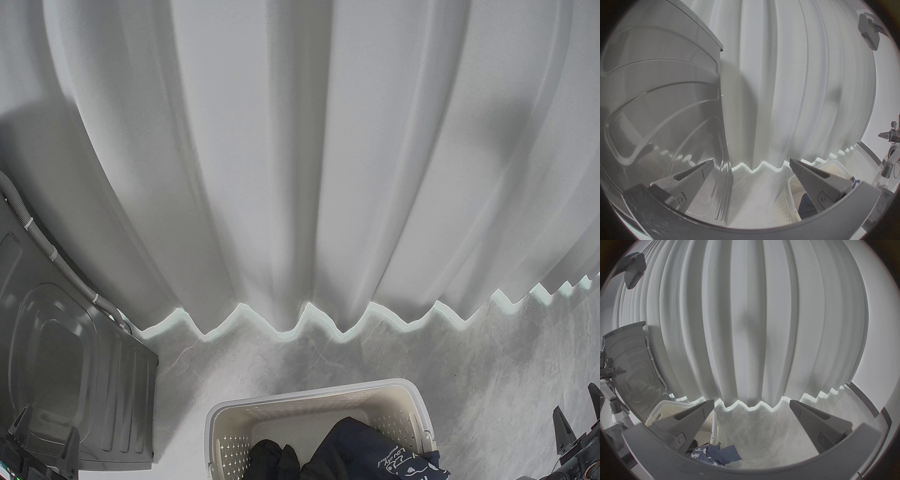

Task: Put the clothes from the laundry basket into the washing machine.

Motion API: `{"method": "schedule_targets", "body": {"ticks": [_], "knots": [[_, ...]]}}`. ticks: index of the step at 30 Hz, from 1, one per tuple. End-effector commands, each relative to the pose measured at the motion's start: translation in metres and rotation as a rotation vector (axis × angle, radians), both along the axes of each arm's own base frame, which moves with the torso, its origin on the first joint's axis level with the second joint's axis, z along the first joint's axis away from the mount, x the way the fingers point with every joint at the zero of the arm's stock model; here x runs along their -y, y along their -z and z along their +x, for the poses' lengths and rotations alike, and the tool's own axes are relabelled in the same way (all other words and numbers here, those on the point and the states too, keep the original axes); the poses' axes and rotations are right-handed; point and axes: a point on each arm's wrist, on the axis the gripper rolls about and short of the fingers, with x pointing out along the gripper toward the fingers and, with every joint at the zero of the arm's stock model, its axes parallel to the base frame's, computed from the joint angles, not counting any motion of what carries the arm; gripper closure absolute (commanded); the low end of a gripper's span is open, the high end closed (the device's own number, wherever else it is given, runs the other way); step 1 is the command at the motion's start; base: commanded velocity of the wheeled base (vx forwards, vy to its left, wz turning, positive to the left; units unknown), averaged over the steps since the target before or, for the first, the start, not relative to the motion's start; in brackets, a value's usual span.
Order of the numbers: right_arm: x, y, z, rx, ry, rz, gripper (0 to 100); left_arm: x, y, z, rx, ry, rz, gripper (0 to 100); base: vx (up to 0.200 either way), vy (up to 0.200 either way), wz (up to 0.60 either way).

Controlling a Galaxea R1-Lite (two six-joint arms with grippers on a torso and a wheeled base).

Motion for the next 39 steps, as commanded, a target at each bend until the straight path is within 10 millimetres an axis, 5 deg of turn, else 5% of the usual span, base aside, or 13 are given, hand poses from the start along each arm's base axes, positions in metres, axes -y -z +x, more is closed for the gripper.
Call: {"method": "schedule_targets", "body": {"ticks": [1, 39], "knots": [[0.0, 0.0053, -0.0001, 0.0, 0.0, 0.0, 0, 0.0, 0.0044, -0.0002, 0.002, 0.0, -0.001, 0, -0.2, 0.0, 0.0], [0.0, 0.0053, -0.0001, 0.0, 0.0, 0.0, 0, 0.0, 0.0044, -0.0002, 0.002, 0.0, 0.001, 0, -0.2, 0.0, 0.0]]}}
